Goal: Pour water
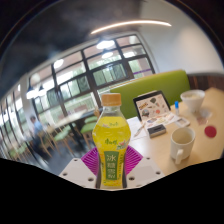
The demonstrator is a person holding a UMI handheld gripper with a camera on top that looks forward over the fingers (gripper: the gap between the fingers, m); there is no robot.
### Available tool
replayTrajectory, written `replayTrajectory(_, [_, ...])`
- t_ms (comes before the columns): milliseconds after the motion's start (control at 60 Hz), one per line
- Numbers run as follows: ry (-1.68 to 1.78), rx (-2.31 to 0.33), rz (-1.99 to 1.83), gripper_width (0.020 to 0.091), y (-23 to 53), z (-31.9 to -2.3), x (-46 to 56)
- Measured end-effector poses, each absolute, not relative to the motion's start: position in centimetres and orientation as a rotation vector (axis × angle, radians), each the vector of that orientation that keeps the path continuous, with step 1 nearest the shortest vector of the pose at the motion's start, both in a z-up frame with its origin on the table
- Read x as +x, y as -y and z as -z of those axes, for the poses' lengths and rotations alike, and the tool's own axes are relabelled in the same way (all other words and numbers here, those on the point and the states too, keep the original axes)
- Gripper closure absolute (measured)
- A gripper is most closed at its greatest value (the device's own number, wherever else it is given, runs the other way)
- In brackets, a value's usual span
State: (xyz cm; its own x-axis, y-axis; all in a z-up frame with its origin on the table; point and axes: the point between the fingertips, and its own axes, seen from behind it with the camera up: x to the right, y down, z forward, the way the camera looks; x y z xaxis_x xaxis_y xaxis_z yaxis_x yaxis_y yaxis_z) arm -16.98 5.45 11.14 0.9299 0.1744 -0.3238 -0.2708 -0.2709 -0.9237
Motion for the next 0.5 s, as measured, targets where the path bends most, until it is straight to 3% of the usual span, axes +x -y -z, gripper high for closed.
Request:
replayTrajectory(50, [-0.179, -1.750, -0.596, 0.0815, -7.4, -11.7, -15.4])
replayTrajectory(117, [-0.375, -1.655, -0.802, 0.0814, -7.3, -15.0, -14.7])
replayTrajectory(267, [-0.815, -1.424, -1.300, 0.0816, -8.3, -17.1, -11.6])
replayTrajectory(500, [-1.209, -1.070, -1.697, 0.0810, -10.4, -15.5, -6.6])
